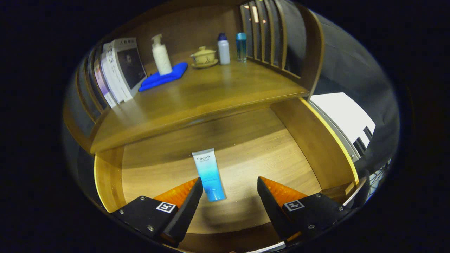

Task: Pull open the drawer, take out the items inside it, and place them on the countertop above the cabinet.

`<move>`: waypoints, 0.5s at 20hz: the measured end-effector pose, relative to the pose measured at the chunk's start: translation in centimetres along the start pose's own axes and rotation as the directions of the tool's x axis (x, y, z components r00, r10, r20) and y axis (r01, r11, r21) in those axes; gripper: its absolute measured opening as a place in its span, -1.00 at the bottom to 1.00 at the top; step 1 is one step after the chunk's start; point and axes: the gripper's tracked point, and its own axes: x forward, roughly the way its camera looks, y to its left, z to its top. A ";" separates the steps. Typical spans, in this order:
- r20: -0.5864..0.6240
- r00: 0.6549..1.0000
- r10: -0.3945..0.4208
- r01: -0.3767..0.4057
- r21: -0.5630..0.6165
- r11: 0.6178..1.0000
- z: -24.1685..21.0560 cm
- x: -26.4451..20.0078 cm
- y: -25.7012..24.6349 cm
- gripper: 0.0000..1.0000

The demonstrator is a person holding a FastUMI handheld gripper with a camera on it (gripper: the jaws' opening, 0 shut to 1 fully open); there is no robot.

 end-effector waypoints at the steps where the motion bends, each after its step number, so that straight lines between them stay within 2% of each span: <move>1: -0.025 1.000 -0.012 0.010 -0.043 0.999 -0.2 0.7 0.3 0.92; 4: -0.117 0.991 -0.059 0.045 -0.119 0.992 -1.6 1.8 0.7 0.93; 6: -0.131 0.991 -0.022 0.006 -0.117 0.993 -1.7 2.6 1.9 0.93; 10: -0.180 0.983 -0.031 0.005 -0.140 0.990 -2.8 3.1 2.2 0.87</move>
